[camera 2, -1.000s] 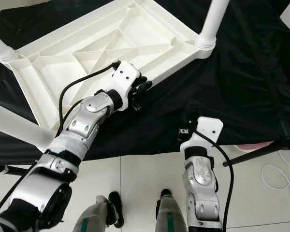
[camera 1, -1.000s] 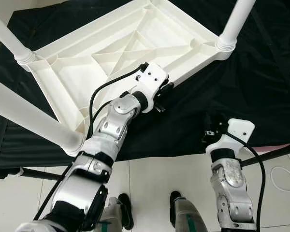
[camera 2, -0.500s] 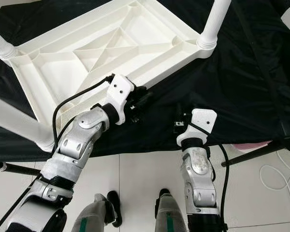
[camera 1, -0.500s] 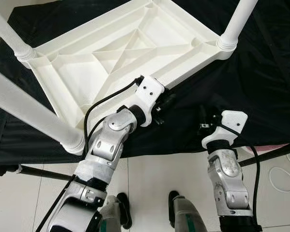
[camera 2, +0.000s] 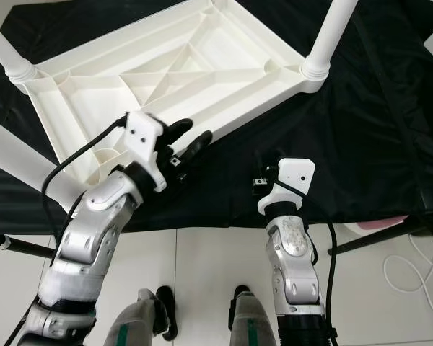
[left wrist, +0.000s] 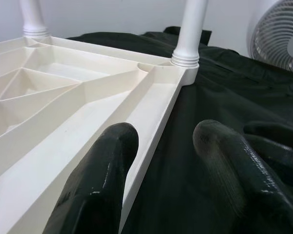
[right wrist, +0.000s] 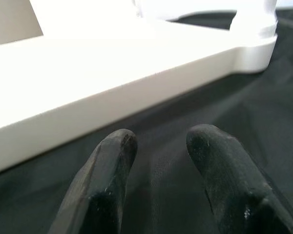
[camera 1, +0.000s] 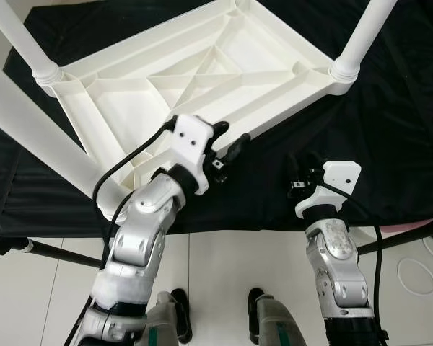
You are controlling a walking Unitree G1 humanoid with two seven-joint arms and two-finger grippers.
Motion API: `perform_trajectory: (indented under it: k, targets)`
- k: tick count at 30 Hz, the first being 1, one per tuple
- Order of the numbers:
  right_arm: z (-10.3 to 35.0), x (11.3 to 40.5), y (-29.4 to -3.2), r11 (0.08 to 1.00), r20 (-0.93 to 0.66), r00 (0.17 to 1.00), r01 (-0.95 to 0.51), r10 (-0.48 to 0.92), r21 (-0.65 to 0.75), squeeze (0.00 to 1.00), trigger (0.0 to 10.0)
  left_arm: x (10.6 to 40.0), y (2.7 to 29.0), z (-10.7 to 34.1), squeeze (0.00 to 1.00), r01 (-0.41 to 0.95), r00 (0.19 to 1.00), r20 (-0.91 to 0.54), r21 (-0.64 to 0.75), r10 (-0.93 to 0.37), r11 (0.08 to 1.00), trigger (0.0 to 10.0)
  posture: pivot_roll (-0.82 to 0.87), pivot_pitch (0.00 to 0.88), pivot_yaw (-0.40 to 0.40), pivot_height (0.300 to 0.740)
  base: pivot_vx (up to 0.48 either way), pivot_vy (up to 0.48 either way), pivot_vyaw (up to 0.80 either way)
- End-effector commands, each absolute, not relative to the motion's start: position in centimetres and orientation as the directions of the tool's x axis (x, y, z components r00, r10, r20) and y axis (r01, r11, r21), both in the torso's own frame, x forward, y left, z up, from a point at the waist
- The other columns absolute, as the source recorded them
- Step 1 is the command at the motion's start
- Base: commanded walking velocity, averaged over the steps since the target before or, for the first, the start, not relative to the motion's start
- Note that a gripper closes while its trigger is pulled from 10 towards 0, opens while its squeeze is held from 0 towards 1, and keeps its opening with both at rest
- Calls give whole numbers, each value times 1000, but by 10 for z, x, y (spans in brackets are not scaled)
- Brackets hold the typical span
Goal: Building children table
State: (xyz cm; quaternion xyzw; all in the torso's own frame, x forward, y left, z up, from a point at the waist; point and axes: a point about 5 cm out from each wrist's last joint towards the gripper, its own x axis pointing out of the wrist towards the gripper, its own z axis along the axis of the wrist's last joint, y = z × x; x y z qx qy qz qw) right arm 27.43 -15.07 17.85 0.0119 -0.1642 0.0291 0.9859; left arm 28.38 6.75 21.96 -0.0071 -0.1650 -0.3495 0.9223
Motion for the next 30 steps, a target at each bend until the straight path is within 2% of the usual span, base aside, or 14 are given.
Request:
perform_trajectory:
  k: [1, 4, 7, 9, 12, 18, 30]
  targets:
    - [180, 271, -150, 998, 337, 939, -69, 61, 12, 0, 10000, 282, 70, 220, 0, 644, 706, 313, 91, -636, 760, 10000, -66, 174, 41, 740, 0, 0, 0]
    - [184, 269, -151, 998, 352, 934, -68, 61, 8, 0, 10000, 277, 75, 220, 0, 637, 711, 319, 85, -626, 767, 10000, -65, 171, 40, 740, 0, 0, 0]
    - [188, 272, -154, 997, 374, 925, -74, 75, -15, 0, 10000, 267, 95, 211, 0, 568, 762, 326, 80, -560, 819, 10000, -67, 130, 36, 740, 0, 0, 0]
    - [188, 272, -154, 997, 374, 925, -74, 75, -15, 0, 10000, 267, 95, 211, 0, 568, 762, 326, 80, -560, 819, 10000, -67, 130, 36, 740, 0, 0, 0]
    - [186, 284, -156, 996, 372, 925, -80, 83, -23, 0, 10000, 260, 103, 198, 0, 554, 777, 293, 100, -557, 826, 10000, -72, 93, 47, 740, 0, 0, 0]
    - [184, 290, -158, 996, 370, 924, -82, 91, -40, 0, 10000, 247, 113, 193, 0, 573, 759, 288, 129, -583, 809, 10000, -64, 88, 57, 740, 0, 0, 0]
    - [179, 300, -165, 994, 350, 931, -86, 105, -70, 0, 10000, 213, 150, 182, 0, 517, 790, 254, 213, -558, 829, 10000, 16, 91, 30, 740, 0, 0, 0]
